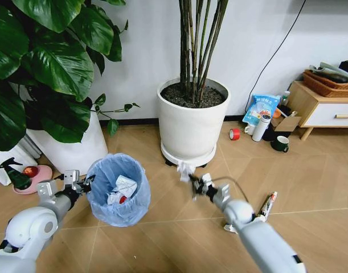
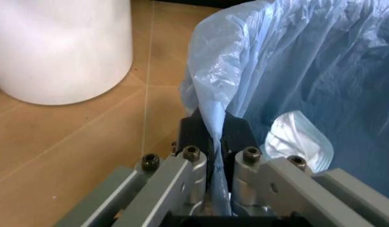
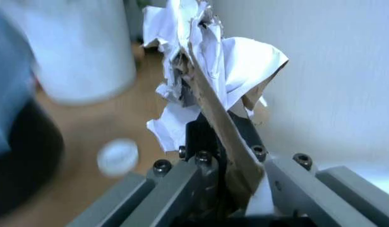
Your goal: Pick up the trash bin and place the garbage on the floor into it.
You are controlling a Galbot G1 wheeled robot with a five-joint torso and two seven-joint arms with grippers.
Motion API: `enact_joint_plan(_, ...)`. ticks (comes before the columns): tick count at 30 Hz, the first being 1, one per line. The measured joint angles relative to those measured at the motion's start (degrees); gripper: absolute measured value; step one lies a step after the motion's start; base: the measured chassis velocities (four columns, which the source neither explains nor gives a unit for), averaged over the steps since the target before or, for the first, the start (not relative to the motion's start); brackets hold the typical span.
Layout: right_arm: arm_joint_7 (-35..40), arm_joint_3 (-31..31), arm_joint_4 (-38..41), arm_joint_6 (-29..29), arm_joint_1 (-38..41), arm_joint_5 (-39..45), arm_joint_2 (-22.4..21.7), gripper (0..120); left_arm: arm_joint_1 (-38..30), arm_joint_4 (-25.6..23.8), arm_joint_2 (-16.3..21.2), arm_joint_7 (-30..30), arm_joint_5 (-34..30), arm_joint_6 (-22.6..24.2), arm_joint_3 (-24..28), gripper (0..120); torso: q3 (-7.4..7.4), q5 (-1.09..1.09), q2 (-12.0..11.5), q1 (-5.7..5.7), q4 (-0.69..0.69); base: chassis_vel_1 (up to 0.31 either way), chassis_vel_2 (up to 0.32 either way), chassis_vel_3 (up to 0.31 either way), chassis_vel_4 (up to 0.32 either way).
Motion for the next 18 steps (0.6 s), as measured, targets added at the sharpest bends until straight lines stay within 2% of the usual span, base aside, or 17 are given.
enact_joint_plan(7, 2.11, -5.15, 7.78, -3.86, 9.55, 5.74, -0.34, 0, -0.73, 0.24, -0.19, -0.05, 0.22, 0.97, 2.70, 0, 0.00, -0.01, 0.00, 0.00, 0.03, 0.000, 0.000, 0.000, 0.000)
enact_joint_plan(10, 4.12, -10.85, 11.37, -5.69, 14.51, 9.84, 1.49, 0, -1.99, 0.59, 0.05, -0.37, -0.45, 2.02, 4.23, 0, 0.00, -0.02, 0.00, 0.00, 0.04, 0.000, 0.000, 0.000, 0.000)
enact_joint_plan(18, 5.13, -20.66, 15.42, -7.19, 16.60, 13.10, 2.95, 0, -3.99, 1.22, 0.74, -0.71, -1.97, 3.00, 5.01, 0, 0.00, -0.01, 0.00, 0.00, 0.03, 0.000, 0.000, 0.000, 0.000)
